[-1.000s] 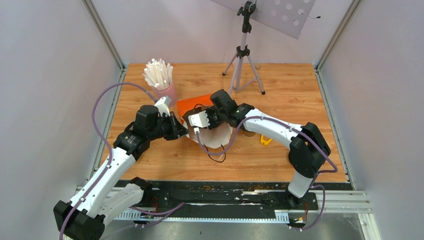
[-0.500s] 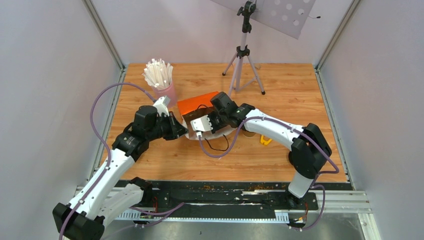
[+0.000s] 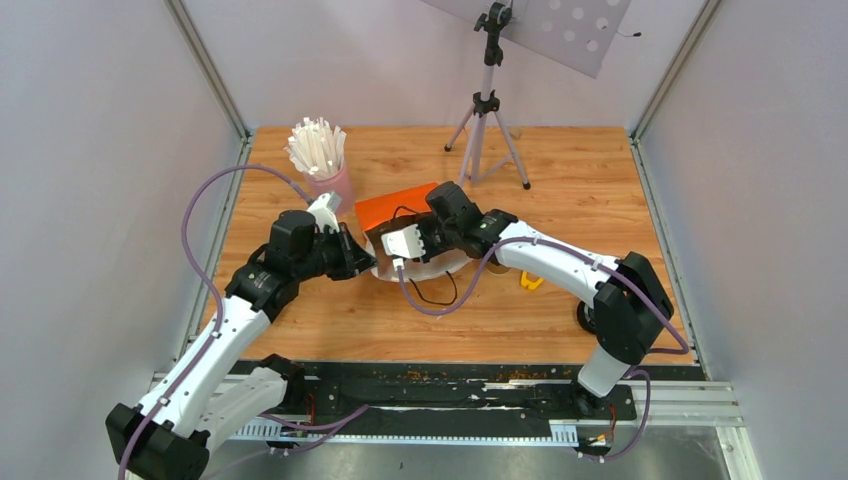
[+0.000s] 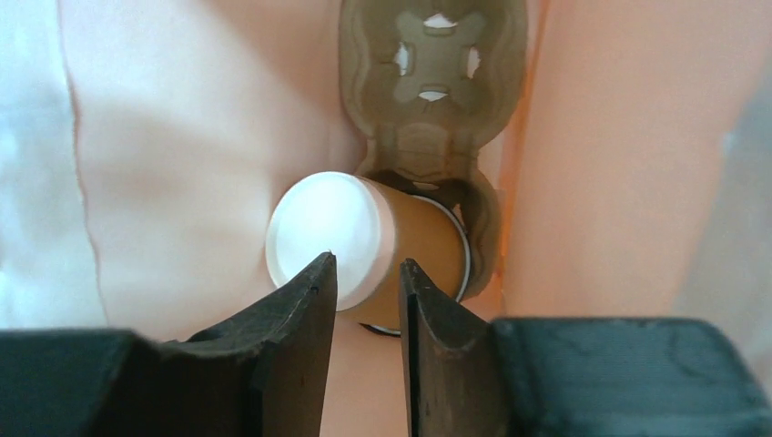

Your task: Pack the takeout coffee

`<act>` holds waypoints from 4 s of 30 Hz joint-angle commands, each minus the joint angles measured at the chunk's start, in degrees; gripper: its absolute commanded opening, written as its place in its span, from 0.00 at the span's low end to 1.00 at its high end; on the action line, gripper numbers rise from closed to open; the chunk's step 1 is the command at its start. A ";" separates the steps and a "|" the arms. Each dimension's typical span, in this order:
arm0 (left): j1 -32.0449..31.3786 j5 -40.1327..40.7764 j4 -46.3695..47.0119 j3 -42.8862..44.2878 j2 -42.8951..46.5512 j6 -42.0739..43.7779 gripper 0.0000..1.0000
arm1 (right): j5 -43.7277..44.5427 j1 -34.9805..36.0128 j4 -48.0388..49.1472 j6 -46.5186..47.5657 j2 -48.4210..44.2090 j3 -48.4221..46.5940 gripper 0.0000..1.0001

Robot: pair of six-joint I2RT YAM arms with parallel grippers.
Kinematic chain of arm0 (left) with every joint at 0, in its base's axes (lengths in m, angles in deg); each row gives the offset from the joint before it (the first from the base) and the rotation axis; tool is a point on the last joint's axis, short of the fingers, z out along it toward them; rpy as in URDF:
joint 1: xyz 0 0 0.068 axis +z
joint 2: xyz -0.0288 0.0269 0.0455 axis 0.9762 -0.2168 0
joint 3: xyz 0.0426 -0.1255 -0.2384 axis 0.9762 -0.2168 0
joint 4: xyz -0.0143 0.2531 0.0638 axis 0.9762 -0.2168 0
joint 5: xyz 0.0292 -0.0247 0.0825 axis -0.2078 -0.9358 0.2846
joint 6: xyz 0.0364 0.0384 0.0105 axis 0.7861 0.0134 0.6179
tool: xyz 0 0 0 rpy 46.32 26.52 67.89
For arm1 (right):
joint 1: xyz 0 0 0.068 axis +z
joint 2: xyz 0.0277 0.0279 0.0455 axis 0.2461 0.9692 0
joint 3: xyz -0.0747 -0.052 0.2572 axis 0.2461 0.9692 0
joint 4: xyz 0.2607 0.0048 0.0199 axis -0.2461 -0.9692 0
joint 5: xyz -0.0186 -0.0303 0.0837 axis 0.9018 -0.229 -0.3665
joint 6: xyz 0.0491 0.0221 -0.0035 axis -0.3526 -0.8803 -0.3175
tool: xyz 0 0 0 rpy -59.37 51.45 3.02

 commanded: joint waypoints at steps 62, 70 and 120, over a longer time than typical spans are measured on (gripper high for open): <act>0.17 0.31 -4.55 8.96 -3.39 2.95 0.00 | -7.22 5.18 -7.89 -25.39 -19.16 -5.14 0.00; 0.14 1.96 -9.08 13.40 -6.19 5.78 0.00 | -6.75 5.18 -10.82 -41.19 -27.27 -9.15 0.00; 0.17 11.79 -16.77 19.56 -4.87 5.94 0.00 | -8.19 -3.67 -9.61 -60.18 -39.37 21.07 0.70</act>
